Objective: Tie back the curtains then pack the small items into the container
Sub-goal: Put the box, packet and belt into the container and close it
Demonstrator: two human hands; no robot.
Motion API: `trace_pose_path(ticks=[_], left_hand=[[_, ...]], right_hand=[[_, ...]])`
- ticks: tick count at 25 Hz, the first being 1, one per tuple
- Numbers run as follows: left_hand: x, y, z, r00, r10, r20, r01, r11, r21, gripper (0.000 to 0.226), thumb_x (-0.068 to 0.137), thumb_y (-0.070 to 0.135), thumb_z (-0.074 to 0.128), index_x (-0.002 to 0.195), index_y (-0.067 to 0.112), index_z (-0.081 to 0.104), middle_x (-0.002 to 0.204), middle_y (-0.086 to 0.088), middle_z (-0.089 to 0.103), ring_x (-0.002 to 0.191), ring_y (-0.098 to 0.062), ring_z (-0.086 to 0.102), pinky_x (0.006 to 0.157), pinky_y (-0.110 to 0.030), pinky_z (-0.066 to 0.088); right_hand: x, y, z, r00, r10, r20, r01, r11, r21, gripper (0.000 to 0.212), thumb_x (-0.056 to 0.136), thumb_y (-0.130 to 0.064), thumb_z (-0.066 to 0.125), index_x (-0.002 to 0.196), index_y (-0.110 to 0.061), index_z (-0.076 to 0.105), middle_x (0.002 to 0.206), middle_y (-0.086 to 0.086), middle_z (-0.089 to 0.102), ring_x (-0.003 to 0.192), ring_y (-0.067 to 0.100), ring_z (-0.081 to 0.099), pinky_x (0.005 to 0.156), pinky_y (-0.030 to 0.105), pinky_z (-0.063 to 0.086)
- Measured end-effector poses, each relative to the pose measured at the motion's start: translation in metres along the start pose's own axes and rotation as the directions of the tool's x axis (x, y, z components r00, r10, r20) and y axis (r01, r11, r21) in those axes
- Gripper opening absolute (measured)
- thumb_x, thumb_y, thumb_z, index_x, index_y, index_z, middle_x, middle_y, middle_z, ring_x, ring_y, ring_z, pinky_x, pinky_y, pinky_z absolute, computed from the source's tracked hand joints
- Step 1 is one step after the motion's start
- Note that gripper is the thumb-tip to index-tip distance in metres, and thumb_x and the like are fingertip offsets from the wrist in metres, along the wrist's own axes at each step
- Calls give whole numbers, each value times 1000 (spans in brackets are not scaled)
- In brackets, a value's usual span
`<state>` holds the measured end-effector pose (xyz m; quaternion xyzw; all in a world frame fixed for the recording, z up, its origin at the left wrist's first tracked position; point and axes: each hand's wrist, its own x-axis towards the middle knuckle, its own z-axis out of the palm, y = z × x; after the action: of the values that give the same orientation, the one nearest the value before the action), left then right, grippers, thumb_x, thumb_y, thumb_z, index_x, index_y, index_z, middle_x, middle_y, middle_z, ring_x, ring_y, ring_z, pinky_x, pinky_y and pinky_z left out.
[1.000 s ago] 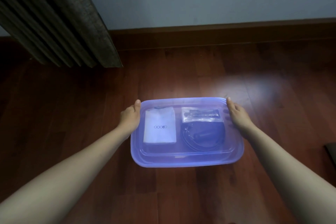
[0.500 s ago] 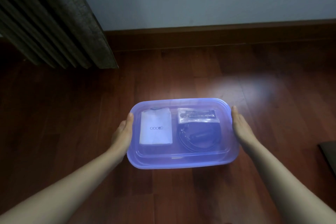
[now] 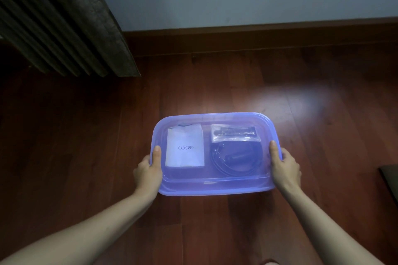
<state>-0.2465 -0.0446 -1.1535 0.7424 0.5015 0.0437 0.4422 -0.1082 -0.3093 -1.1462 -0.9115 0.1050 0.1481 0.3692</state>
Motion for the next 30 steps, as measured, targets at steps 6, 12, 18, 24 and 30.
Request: trace_pose_path(ticks=[6, 12, 18, 24, 30], left_hand=[[4, -1, 0, 998, 54, -31, -52, 997, 53, 57, 96, 48, 36, 62, 3, 45, 58, -10, 49, 59, -24, 44, 54, -30, 34], [9, -2, -3, 999, -12, 40, 11, 1000, 22, 55, 93, 56, 37, 83, 6, 60, 79, -6, 64, 70, -18, 58, 55, -25, 40], [8, -5, -1, 1000, 20, 23, -20, 1000, 1, 62, 88, 54, 50, 82, -7, 59, 82, -21, 66, 71, -27, 57, 57, -30, 41], [8, -3, -1, 999, 31, 15, -31, 1000, 6, 59, 90, 52, 49, 82, -5, 61, 81, -17, 67, 78, -31, 61, 58, -28, 41], [6, -5, -4, 999, -4, 41, 5, 999, -44, 61, 85, 57, 52, 77, -3, 58, 68, -10, 59, 65, -24, 55, 57, -31, 40]], right_hand=[[5, 5, 0, 1000, -19, -11, 18, 997, -79, 63, 80, -68, 24, 76, -11, 52, 70, 4, 57, 77, 34, 50, 71, 36, 33], [49, -13, -11, 923, 126, 364, -191, 971, 147, 54, 77, -61, 44, 114, -24, 55, 125, 4, 52, 111, 24, 51, 95, 40, 40], [66, -39, 1, 937, -36, 349, -46, 974, 223, 51, 85, -69, 40, 101, -28, 66, 108, -7, 65, 100, 14, 60, 93, 34, 46], [71, -34, 8, 964, -32, 265, -48, 955, 293, 54, 90, -54, 48, 86, -2, 63, 81, 3, 56, 71, 15, 50, 67, 29, 41], [58, -31, -3, 952, -66, 299, -27, 954, 298, 78, 75, -80, 38, 131, -27, 49, 135, -7, 48, 124, 13, 45, 107, 36, 32]])
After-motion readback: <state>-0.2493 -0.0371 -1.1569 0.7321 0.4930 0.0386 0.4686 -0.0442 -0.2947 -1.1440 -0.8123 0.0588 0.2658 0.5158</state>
